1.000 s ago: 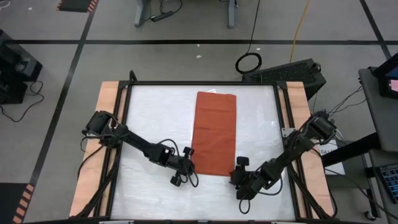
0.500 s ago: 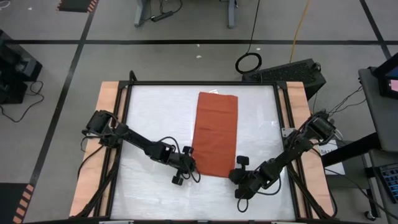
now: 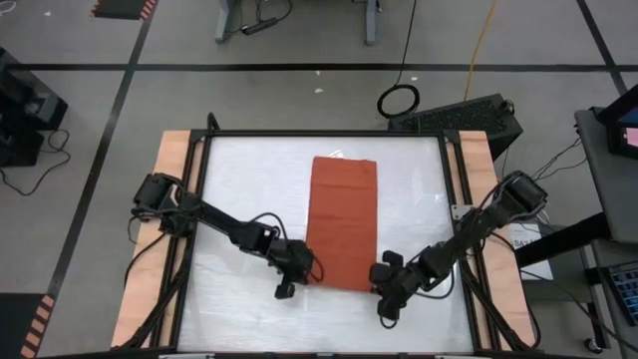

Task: Roll towel
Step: Roll the orange towel

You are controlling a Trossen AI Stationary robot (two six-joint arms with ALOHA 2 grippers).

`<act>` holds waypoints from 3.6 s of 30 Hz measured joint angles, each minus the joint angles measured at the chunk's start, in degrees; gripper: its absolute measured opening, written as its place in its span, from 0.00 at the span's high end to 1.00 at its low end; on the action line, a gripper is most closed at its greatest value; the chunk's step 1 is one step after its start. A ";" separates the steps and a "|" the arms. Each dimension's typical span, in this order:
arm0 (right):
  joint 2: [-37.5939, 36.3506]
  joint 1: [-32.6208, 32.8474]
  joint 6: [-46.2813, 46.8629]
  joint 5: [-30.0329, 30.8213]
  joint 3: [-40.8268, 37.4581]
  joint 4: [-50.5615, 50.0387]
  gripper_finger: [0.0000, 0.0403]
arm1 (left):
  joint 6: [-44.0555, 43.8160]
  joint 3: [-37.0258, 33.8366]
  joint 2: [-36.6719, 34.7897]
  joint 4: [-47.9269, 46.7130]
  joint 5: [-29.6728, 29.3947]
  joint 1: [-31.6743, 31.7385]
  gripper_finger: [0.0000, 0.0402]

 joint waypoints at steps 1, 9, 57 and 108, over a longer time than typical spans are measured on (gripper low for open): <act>-0.42 -0.59 0.00 -0.82 0.00 0.01 1.00 | -1.08 0.02 0.12 0.08 0.60 0.37 1.00; -2.15 -7.95 2.35 -10.60 0.00 0.26 1.00 | -10.20 -0.09 0.35 -0.81 4.12 3.47 1.00; -2.33 -20.51 -0.02 -18.00 -6.01 0.18 0.88 | -12.04 0.08 -0.20 -9.06 -2.72 8.62 0.96; -1.27 -11.24 -18.51 -0.33 -5.92 8.34 0.88 | -9.47 0.06 -0.15 -10.62 -2.93 8.79 0.95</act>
